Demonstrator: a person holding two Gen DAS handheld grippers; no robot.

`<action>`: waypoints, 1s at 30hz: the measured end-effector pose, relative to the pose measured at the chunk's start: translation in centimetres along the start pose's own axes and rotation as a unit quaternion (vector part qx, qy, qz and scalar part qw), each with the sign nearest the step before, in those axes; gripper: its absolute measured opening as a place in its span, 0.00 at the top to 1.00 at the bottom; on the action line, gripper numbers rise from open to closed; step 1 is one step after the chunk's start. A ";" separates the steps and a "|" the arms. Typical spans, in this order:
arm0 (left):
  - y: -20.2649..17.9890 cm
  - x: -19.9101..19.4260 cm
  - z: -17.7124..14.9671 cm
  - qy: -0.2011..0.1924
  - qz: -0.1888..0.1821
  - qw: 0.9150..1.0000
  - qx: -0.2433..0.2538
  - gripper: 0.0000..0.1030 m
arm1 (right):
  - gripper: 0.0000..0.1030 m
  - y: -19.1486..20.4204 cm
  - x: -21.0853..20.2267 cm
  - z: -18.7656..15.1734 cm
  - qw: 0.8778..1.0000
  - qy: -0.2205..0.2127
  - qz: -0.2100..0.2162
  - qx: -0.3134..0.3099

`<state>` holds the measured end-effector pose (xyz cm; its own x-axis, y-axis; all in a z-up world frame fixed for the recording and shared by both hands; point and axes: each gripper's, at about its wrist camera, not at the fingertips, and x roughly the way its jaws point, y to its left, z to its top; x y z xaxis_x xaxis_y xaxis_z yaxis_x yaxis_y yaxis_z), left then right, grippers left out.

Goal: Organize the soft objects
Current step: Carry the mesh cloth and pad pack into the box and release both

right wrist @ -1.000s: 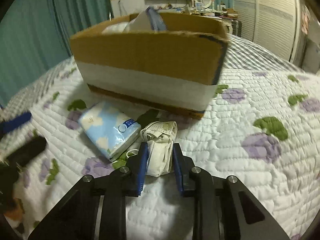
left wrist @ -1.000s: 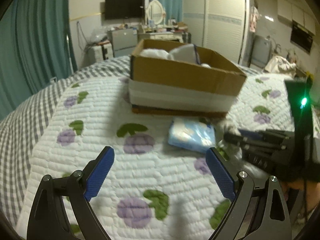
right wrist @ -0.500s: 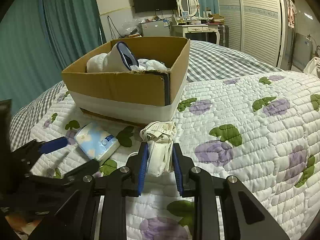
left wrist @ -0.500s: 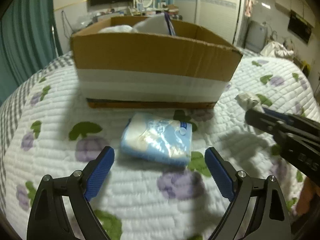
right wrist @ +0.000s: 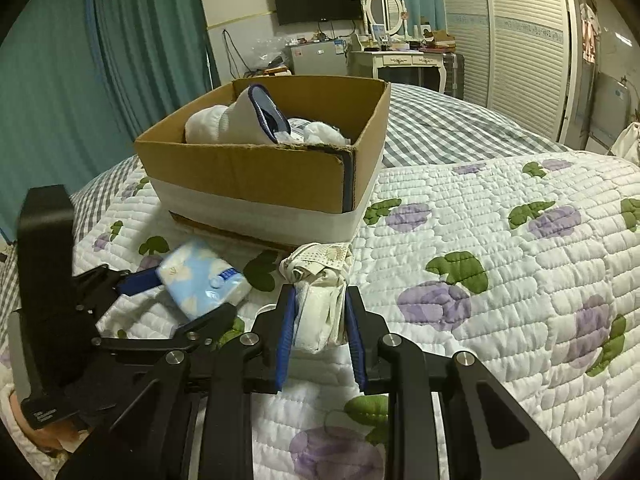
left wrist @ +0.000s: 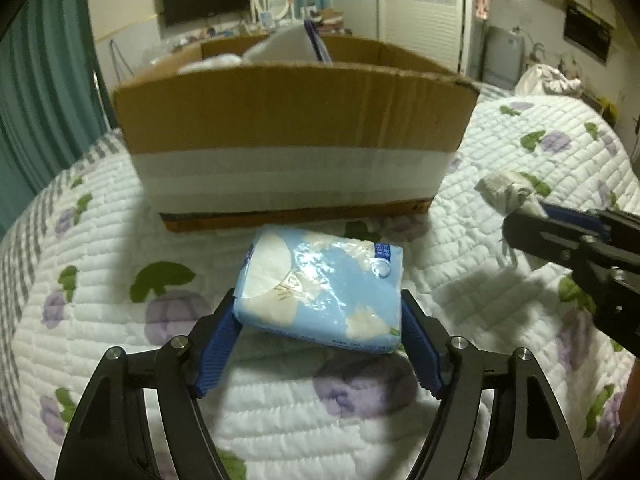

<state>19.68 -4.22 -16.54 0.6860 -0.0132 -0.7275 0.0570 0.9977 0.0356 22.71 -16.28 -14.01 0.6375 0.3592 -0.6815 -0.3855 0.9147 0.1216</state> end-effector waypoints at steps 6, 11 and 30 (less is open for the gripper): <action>0.7 -3.3 -0.2 -0.017 0.000 1.000 -0.017 0.28 | 0.77 0.5 -1.5 -0.1 1.000 -0.008 -0.003 -0.009; 0.9 -6.8 0.9 -0.036 -0.006 0.999 -0.027 0.28 | 0.77 1.2 -3.8 0.1 1.000 -0.021 -0.001 -0.014; 2.5 -17.6 4.5 -0.126 0.010 0.991 -0.032 0.28 | 0.77 5.0 -14.7 4.5 0.994 -0.092 -0.002 -0.061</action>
<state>11.04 -1.82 -0.52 0.8467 -0.0009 -0.5321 0.0009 1.0000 -0.0004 14.41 -16.13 -0.12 0.7459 0.3945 -0.5366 -0.4541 0.8906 0.0235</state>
